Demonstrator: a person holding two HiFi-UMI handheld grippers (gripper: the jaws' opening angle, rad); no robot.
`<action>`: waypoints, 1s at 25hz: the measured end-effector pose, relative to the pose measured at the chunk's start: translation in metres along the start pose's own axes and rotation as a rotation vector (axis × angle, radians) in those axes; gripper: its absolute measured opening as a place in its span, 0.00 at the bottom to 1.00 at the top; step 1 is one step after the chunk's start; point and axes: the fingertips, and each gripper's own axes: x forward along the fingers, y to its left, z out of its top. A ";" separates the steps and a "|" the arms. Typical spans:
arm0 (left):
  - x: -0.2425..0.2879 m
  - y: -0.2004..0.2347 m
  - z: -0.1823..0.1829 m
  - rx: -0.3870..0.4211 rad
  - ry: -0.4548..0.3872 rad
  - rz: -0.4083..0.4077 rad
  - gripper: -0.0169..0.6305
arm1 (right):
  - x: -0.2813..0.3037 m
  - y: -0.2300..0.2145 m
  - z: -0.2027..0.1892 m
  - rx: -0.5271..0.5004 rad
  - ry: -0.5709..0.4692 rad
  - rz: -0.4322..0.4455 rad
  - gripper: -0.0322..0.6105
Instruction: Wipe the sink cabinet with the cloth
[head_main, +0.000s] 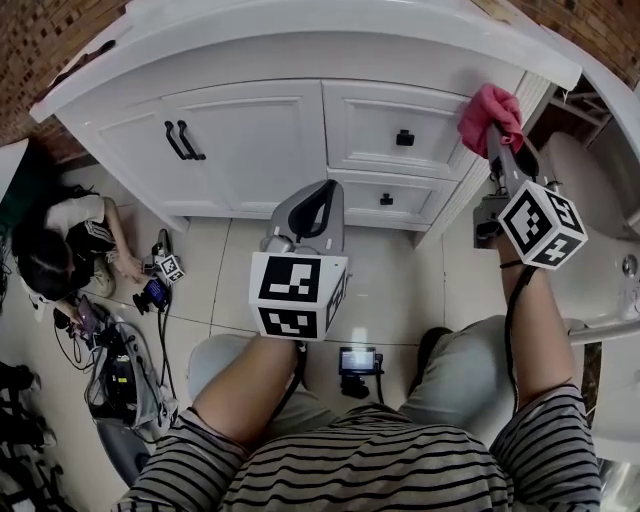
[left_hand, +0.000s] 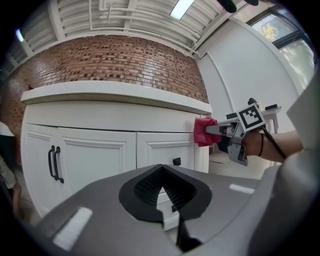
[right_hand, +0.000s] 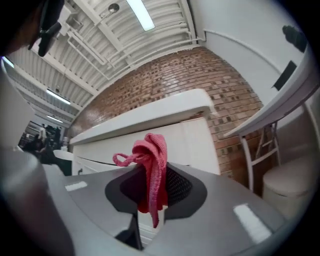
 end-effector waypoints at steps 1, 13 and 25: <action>0.001 0.000 0.000 -0.002 -0.003 0.000 0.00 | 0.009 0.027 -0.006 -0.002 0.002 0.071 0.17; 0.000 0.020 -0.003 -0.023 -0.007 0.040 0.00 | 0.096 0.162 -0.096 -0.095 0.142 0.306 0.17; 0.004 0.007 -0.014 -0.004 0.025 0.016 0.00 | 0.024 -0.019 -0.077 -0.011 0.124 -0.003 0.17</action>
